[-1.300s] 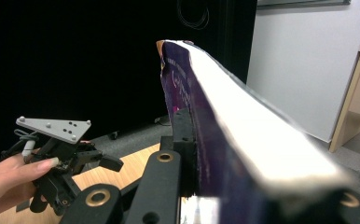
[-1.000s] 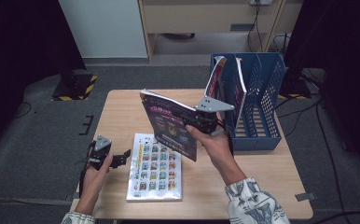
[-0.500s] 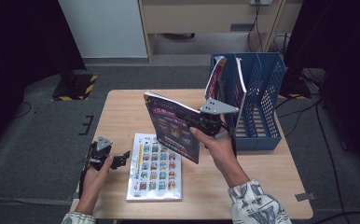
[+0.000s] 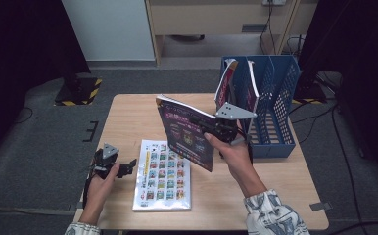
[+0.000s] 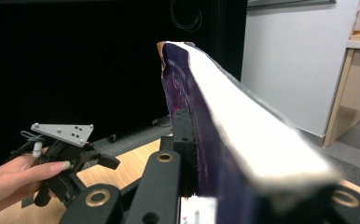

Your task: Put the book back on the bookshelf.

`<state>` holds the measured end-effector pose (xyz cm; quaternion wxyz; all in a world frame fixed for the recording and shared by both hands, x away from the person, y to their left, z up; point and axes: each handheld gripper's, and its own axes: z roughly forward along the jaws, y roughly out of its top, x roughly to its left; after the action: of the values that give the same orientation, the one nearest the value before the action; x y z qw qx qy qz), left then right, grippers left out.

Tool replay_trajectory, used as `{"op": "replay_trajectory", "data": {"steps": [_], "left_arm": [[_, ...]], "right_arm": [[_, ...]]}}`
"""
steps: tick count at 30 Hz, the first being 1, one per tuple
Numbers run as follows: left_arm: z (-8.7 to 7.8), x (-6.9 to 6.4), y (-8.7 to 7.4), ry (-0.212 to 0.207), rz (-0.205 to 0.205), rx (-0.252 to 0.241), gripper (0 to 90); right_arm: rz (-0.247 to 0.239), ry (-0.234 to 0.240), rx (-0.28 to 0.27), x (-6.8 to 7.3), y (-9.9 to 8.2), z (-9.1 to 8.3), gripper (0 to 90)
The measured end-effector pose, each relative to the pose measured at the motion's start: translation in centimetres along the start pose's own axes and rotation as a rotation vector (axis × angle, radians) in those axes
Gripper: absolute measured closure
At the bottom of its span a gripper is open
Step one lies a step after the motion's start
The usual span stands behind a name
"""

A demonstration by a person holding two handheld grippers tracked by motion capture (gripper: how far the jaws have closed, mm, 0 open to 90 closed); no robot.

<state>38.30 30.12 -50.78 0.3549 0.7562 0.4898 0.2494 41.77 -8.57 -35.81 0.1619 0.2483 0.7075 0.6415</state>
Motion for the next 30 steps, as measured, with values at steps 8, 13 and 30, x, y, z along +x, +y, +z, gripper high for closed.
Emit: {"op": "replay_trajectory", "data": {"steps": [8,13,30], "left_arm": [[0.1,0.0,0.0,0.0,0.004,0.002,5.7],[0.1,-0.2,0.0,0.001,0.021,0.006,5.7],[0.1,-0.1,0.0,0.004,0.017,0.013,5.7]], "right_arm": [[0.0,-0.01,0.001,-0.1,-0.1,-0.8,83.6],[-0.005,-0.015,0.006,-0.2,0.2,-1.6,83.6],[0.013,-0.036,0.014,-1.4,-0.7,-3.6,83.6]]}}
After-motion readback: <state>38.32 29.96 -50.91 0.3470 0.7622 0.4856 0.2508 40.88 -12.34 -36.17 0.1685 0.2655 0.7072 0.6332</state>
